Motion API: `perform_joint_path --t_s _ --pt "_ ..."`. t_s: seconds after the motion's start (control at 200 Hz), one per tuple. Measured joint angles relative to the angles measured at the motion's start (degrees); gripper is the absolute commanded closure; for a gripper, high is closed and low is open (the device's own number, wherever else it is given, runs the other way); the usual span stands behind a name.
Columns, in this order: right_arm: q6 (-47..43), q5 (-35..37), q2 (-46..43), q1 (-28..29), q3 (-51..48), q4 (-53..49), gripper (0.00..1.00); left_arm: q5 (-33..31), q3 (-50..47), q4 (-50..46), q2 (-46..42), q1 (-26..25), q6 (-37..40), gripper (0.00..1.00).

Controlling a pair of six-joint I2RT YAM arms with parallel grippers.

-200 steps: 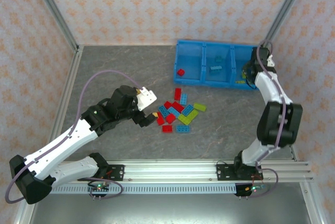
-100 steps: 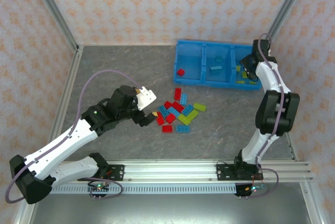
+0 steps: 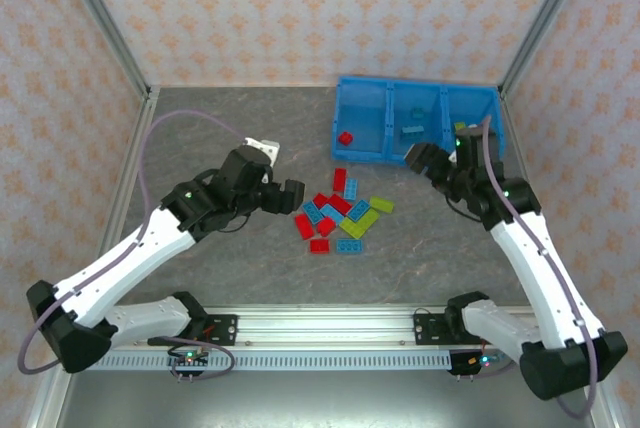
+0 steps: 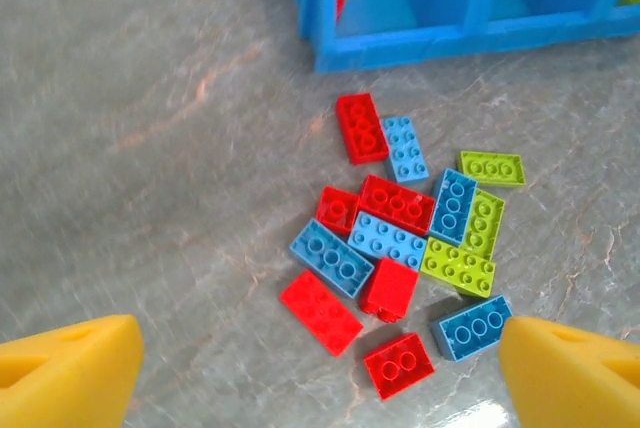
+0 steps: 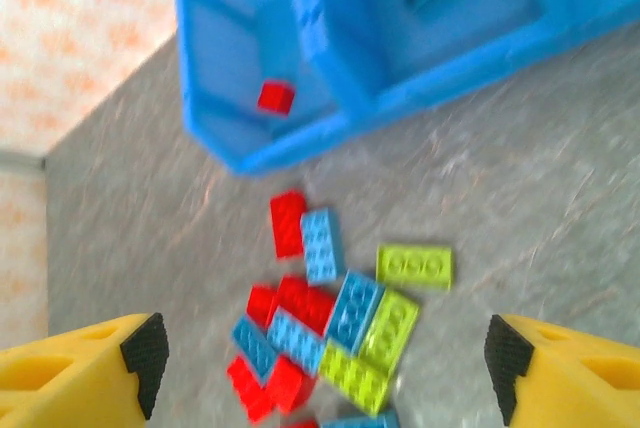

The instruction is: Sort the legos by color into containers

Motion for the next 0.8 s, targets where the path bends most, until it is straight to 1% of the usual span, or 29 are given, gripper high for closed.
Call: perform_joint_path --t_s 0.05,0.12,0.2,0.28,0.385,0.435,0.796 --pt "1.0 -1.1 -0.8 2.6 -1.2 -1.0 0.13 0.7 -0.9 0.3 2.2 -0.3 -4.7 0.16" --pt "2.5 -2.4 -0.6 7.0 -3.3 -1.9 0.06 1.7 -3.7 1.7 5.6 -1.4 -10.6 0.22" --pt "2.9 -2.7 1.3 12.0 -4.2 -3.1 0.04 2.5 -6.8 3.2 10.0 -3.5 -15.8 0.33" --pt "2.9 -2.7 3.5 15.2 -4.2 -4.1 0.04 2.6 -8.4 4.3 15.0 -4.8 -20.1 0.4" --pt "2.9 -2.3 5.3 16.1 -4.2 -5.0 0.03 2.4 -8.7 5.8 19.5 -4.9 -22.7 0.45" --pt "2.9 -1.9 5.5 16.1 -4.2 -5.1 0.03 2.4 -8.7 6.8 21.0 -4.9 -23.3 0.45" --pt "2.9 -0.1 5.4 16.1 -4.2 -5.5 0.03 2.6 -8.3 10.3 29.4 -4.9 -24.1 0.46"
